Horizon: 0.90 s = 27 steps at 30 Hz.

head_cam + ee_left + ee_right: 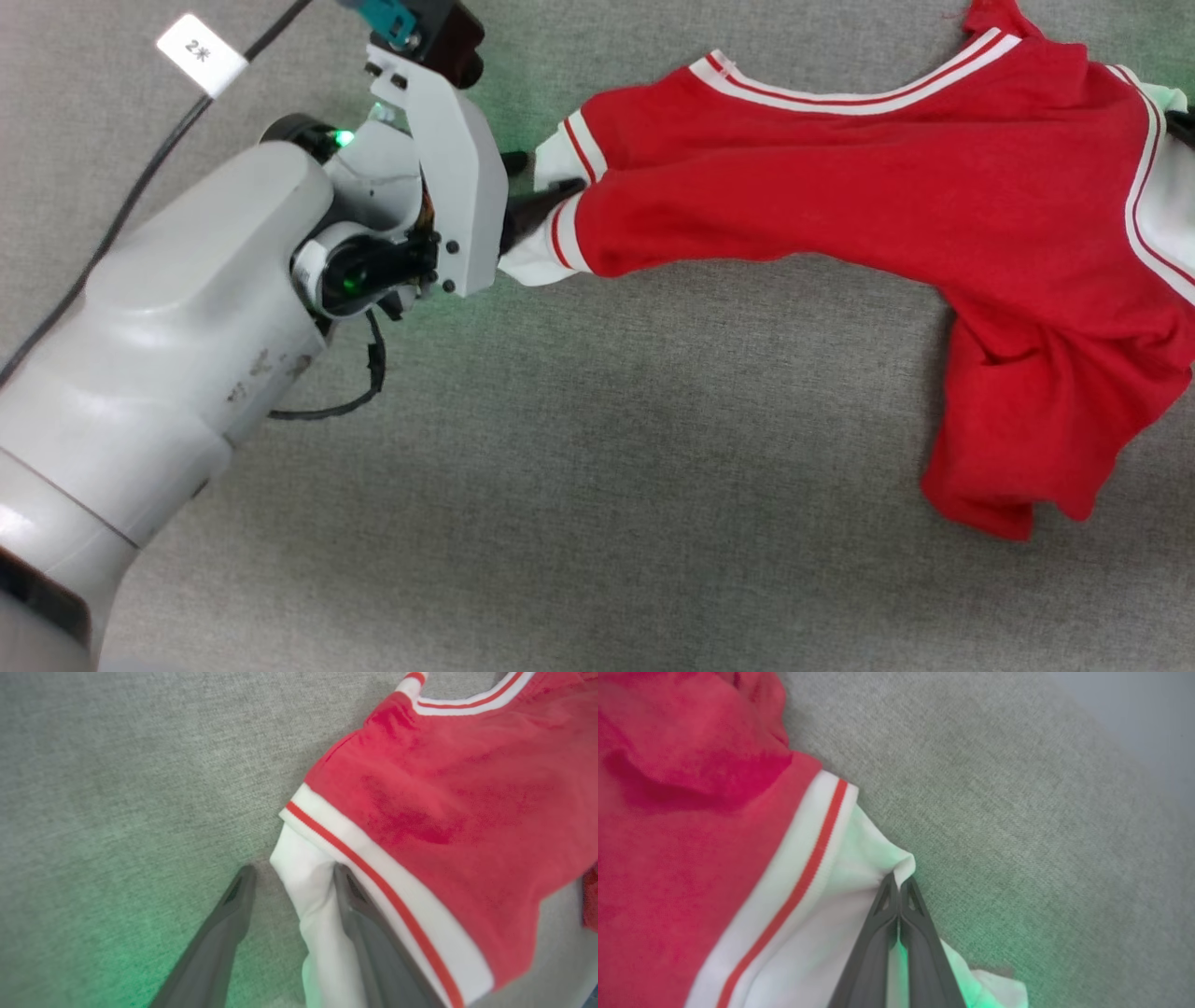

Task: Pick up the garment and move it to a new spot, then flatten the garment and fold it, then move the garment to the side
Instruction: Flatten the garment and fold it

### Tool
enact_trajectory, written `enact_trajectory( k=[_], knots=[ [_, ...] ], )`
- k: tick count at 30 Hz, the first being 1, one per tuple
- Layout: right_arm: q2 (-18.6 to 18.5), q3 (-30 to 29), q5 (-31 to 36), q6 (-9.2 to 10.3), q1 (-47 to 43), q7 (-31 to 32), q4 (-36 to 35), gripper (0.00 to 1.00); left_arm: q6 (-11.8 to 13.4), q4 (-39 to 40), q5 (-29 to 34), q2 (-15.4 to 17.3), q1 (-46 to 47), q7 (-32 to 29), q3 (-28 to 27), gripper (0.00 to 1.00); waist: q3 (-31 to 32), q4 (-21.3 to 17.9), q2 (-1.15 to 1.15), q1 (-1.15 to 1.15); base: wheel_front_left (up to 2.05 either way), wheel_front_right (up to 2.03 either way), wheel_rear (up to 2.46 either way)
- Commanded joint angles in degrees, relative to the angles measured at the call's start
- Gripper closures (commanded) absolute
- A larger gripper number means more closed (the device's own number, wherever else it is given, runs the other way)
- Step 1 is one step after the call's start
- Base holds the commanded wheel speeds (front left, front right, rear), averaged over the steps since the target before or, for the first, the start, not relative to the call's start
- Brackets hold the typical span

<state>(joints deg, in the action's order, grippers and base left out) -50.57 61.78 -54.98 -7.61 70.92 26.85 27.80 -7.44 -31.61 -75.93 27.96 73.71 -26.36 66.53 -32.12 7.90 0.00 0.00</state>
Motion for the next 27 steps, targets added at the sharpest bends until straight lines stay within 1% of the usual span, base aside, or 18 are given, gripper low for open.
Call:
enact_trajectory(
  k=[1, 2, 5, 8, 11, 13, 16, 20, 22, 24, 27],
  knots=[
    [1.2, 2.4, 0.1, 0.22, -2.8, 0.4, 1.7, 1.00, 0.0, -0.4, -0.6, -2.0, -2.7, -0.6, 2.3, 0.95, -0.1, -0.1, 0.00, 0.00, 0.00, 0.00, 0.00],
    [1.3, 2.7, 0.0, 0.22, -2.6, -0.1, 1.9, 1.00, -0.1, -0.7, -1.0, -2.3, -2.6, -0.4, 2.9, 1.00, 0.0, -0.2, 0.00, 0.00, 0.00, 0.00, 0.00],
    [1.9, 3.0, 0.1, 0.21, -1.7, -2.3, 2.5, 1.00, -0.1, -1.7, -2.3, -1.9, -2.2, 1.8, 3.3, 1.00, 1.0, -0.7, 0.00, 0.00, 0.00, 0.00, 0.00],
    [2.7, 2.4, -0.1, 0.16, -0.5, -5.7, 3.5, 1.00, -0.1, -2.8, -5.6, -1.6, -1.3, 6.1, 0.5, 1.00, 2.4, -1.3, 0.00, 0.00, 0.00, 0.00, 0.00],
    [3.6, 0.3, -0.8, 0.16, 1.2, -9.3, 5.5, 1.00, -0.1, -4.4, -5.2, -0.4, 1.0, 9.8, -0.6, 1.00, 3.6, -1.8, 0.00, 0.00, 0.00, 0.00, 0.00],
    [4.7, -1.1, -0.4, 0.15, 2.7, -11.9, 7.5, 1.00, -0.1, -5.7, -5.0, -0.6, 2.1, 11.8, -0.8, 1.00, 3.9, -2.3, 0.00, 0.00, 0.00, 0.00, 0.00],
    [6.8, -4.0, 1.9, 0.15, 5.4, -15.8, 12.9, 1.00, -0.1, -8.5, -5.0, -1.2, 6.0, 16.0, -2.7, 1.00, 4.2, -3.1, 0.00, 0.00, 0.00, 0.00, 0.00],
    [11.4, -9.5, 5.3, 0.15, 12.7, -22.1, 21.9, 1.00, -0.1, -13.7, -4.2, -1.9, 12.4, 21.0, -5.3, 1.00, 4.4, -4.4, 0.00, 0.00, 0.00, 0.00, 0.00],
    [14.0, -12.9, 6.9, 0.15, 17.4, -25.8, 27.2, 1.00, 0.0, -16.5, -5.1, -3.0, 16.5, 23.0, -7.3, 1.00, 4.6, -5.1, 0.00, 0.00, 0.00, 0.00, 0.00],
    [16.6, -16.3, 8.4, 0.16, 22.0, -29.9, 32.5, 1.00, 0.1, -20.3, -4.6, -3.3, 21.6, 27.2, -9.7, 1.00, 5.0, -5.7, 0.00, 0.00, 0.00, 0.00, 0.00],
    [19.8, -20.4, 10.1, 0.17, 28.7, -36.3, 39.5, 1.00, 0.1, -24.6, -5.2, -5.1, 27.6, 34.2, -13.3, 1.00, 6.1, -6.2, 0.00, 0.00, 0.00, 0.00, 0.00]
  ],
)
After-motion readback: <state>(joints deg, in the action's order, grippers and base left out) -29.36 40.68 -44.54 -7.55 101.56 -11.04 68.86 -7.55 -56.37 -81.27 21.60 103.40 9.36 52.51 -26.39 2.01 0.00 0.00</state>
